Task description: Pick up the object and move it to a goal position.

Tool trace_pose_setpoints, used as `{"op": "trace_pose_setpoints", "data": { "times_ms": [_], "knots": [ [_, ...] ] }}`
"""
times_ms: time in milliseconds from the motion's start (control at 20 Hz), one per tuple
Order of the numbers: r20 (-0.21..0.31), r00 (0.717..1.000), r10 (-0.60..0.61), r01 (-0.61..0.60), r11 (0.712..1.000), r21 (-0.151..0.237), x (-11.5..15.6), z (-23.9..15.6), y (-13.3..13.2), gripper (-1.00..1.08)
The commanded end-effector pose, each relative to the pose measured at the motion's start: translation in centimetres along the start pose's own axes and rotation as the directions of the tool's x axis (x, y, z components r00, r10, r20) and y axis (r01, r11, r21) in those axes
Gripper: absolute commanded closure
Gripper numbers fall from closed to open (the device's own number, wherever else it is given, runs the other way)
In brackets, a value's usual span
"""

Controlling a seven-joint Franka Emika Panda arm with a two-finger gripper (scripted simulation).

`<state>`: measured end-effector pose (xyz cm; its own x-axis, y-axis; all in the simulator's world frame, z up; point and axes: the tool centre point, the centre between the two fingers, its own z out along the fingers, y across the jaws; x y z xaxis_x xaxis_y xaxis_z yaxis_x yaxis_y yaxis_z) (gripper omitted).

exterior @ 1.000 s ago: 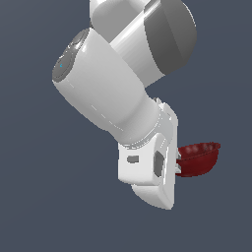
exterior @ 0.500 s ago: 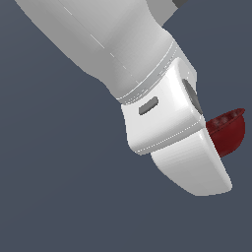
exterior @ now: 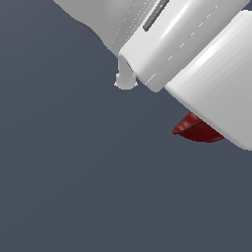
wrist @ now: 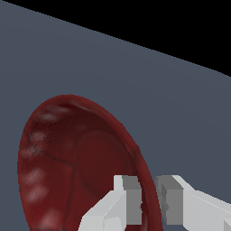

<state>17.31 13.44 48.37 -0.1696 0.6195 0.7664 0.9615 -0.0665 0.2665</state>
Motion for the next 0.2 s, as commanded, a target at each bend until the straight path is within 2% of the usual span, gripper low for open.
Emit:
{"op": "trace_pose_setpoints", "data": {
  "times_ms": [0, 150],
  "knots": [
    [-0.012, 1.000, -0.018, 0.018, 1.000, -0.005, 0.67, -0.51, -0.02, 1.08],
    [-0.016, 1.000, -0.023, 0.023, 1.000, -0.006, 0.82, -0.67, -0.04, 1.08]
  ]
}}
